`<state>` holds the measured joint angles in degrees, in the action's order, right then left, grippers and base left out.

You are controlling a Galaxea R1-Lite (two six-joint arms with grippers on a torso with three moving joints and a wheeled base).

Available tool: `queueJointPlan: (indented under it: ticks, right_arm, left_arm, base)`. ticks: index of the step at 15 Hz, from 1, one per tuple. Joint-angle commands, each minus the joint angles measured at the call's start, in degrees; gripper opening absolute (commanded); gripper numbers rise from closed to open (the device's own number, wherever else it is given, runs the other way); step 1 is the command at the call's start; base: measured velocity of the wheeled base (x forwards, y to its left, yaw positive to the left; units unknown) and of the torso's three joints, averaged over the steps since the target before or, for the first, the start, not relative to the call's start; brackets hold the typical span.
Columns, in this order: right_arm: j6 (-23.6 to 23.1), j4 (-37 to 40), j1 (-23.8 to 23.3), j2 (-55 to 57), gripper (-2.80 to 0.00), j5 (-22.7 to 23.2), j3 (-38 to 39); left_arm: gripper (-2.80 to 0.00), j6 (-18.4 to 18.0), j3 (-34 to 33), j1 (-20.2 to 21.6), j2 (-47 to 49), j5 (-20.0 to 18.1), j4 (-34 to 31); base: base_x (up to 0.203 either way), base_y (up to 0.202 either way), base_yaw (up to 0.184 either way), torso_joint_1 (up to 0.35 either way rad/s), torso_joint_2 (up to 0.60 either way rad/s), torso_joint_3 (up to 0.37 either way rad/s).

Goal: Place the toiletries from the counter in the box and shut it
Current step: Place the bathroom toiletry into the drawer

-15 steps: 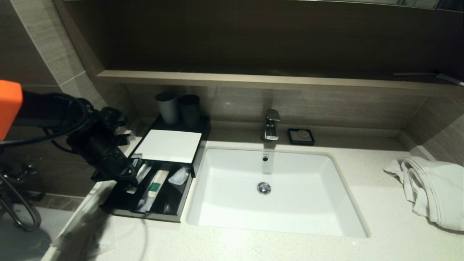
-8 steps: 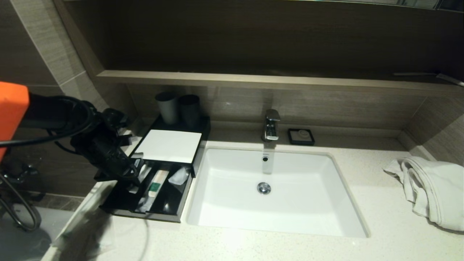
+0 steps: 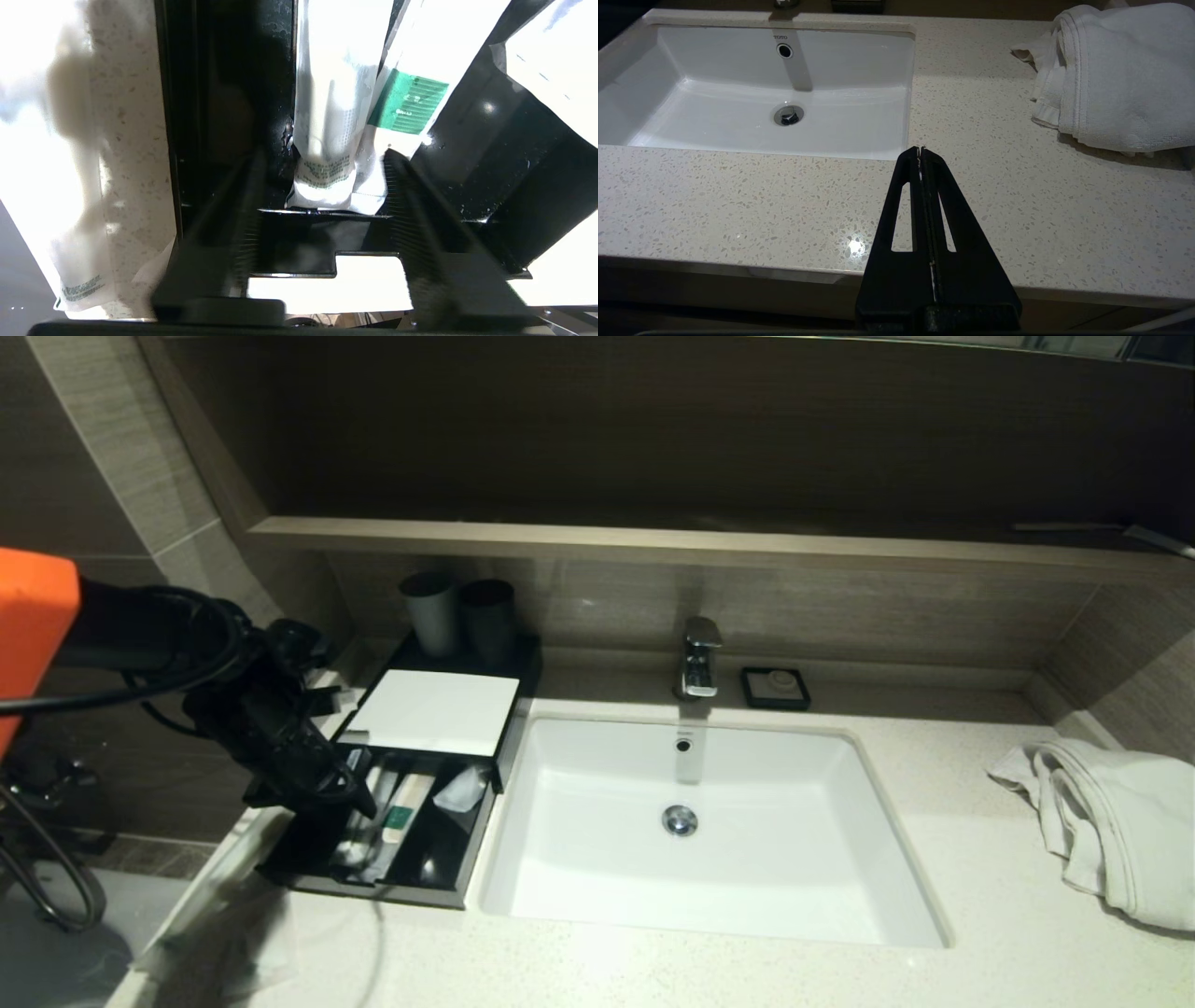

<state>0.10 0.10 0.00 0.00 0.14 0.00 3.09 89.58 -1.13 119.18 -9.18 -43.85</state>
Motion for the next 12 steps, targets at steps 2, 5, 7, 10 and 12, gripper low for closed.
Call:
queueJointPlan:
  ticks: [2,5,7,10,12]
  right_arm:
    - [-0.01,-0.01,0.00,0.00,-2.80,0.04,0.00]
    - [-0.01,-0.01,0.00,0.00,-2.80,0.04,0.00]
    - [-0.01,-0.01,0.00,0.00,-2.80,0.04,0.00]
    - [-0.10,-0.01,0.00,0.00,-2.80,0.04,0.00]
    - [-0.01,-0.01,0.00,0.00,-2.80,0.04,0.00]
  left_arm:
    - [0.00,0.16,-0.19,-0.01,-1.49,-0.22,-0.45]
    - [0.00,0.28,-0.47,-0.78,-4.46,-0.48,-0.78]
    - [0.00,0.53,-0.98,-1.57,-6.60,-0.51,-0.82]
    - [0.00,0.59,-2.91,-2.43,-12.48,-0.53,-1.09]
    - [0.00,0.60,-5.25,-2.82,-15.84,-0.55,-1.06]
  base:
    - [0.000,0.000,0.000,0.000,0.00,0.000]
    - [0.000,0.000,0.000,0.000,0.00,0.000]
    - [0.000,0.000,0.000,0.000,0.00,0.000]
    - [0.000,0.000,0.000,0.000,0.00,0.000]
    - [0.000,0.000,0.000,0.000,0.00,0.000]
